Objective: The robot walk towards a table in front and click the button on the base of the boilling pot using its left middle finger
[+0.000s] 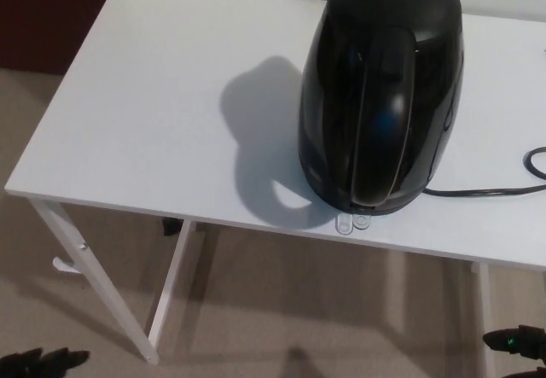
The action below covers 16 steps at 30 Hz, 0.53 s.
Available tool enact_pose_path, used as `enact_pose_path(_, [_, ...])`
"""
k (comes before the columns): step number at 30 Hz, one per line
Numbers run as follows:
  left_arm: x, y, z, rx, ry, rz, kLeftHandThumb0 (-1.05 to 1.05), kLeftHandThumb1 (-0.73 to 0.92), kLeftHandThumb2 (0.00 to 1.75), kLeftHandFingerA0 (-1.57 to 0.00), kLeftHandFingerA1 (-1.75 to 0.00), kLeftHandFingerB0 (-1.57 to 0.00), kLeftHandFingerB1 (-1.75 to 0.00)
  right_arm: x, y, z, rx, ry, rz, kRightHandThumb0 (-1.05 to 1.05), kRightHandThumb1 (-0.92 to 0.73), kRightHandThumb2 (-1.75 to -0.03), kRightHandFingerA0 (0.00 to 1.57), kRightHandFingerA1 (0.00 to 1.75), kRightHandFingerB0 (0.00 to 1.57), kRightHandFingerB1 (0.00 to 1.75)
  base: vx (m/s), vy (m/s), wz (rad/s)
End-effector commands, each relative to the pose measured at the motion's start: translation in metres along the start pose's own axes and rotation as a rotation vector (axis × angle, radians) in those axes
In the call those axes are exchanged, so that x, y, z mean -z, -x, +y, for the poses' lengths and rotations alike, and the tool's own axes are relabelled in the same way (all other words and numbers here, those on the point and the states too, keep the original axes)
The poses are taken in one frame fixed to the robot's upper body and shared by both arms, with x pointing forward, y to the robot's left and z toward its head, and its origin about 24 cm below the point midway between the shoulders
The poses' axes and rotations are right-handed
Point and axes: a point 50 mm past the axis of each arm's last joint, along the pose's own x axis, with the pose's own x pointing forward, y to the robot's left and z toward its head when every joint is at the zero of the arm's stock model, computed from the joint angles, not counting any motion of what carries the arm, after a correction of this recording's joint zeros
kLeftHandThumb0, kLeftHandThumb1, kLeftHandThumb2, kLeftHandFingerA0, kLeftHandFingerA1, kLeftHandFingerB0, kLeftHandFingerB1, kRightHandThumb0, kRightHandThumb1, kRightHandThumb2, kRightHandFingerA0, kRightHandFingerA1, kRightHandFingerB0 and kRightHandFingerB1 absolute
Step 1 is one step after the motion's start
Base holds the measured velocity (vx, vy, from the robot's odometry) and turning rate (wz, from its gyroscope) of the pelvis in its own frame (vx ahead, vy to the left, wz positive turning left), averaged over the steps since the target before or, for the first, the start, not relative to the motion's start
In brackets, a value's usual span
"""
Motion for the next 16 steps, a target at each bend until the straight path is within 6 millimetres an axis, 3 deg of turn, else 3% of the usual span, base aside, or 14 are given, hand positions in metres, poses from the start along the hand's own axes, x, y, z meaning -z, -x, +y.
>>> enact_pose_path(1, [0.014, 0.001, 0.0, 0.008, 0.174, 0.121, -0.54, 0.4, 0.67, -0.28, -0.41, -0.16, -0.36, 0.011, 0.006, -0.003, 0.013, 0.011, 0.008, -0.09, -0.65, -0.58, 0.57, 0.52, 0.48, 0.47, 0.0, 0.0, 0.0])
enact_pose_path(16, [0.024, 0.0, 0.005, 0.041, 0.263, 0.21, -0.56, 0.41, 0.68, -0.29, -0.42, -0.15, -0.37, 0.008, 0.005, -0.003, -0.003, 0.011, -0.003, -0.08, -0.66, -0.59, 0.56, 0.53, 0.48, 0.47, 0.0, 0.0, 0.0])
